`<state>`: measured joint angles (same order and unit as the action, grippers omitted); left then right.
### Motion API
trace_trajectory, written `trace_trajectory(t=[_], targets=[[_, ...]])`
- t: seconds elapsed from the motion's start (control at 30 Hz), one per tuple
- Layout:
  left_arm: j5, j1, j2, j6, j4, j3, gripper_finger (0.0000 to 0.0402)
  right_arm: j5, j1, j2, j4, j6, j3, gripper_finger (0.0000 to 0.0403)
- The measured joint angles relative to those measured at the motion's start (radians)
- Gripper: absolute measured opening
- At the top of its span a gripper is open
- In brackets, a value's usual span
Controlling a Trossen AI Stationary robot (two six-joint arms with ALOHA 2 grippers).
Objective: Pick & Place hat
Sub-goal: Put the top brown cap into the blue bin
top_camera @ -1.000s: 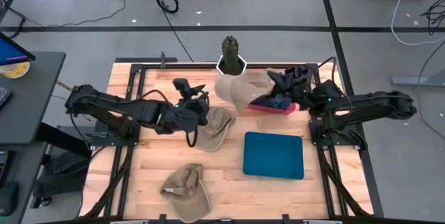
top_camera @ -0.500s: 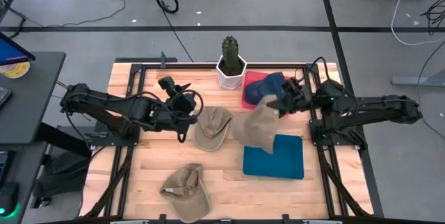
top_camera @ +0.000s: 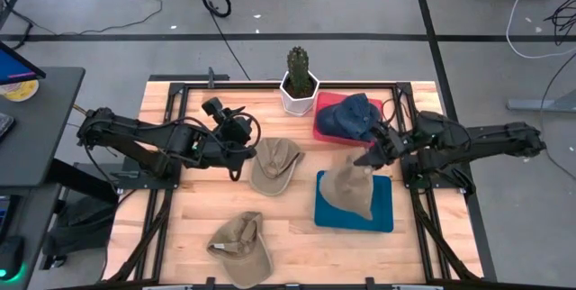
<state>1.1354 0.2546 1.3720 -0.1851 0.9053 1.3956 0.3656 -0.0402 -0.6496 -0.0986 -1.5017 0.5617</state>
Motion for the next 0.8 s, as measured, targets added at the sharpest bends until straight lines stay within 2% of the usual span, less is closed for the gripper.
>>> trace_trajectory(t=[0.17, 0.33, 0.8], targets=[[0.0, 0.0, 0.0, -0.023, 0.0, 0.0, 0.0169, -0.1, -0.077, 0.039, 0.148, -0.011, 0.0, 0.0], [0.0, -0.006, 0.0, -0.037, -0.001, 0.0, 0.0169, -0.198, -0.152, 0.06, 0.216, -0.035, 0.0, 0.0], [-0.014, -0.058, 0.0, -0.041, -0.004, 0.0, 0.0169, -0.259, -0.296, 0.063, 0.457, -0.121, 0.0, 0.0]])
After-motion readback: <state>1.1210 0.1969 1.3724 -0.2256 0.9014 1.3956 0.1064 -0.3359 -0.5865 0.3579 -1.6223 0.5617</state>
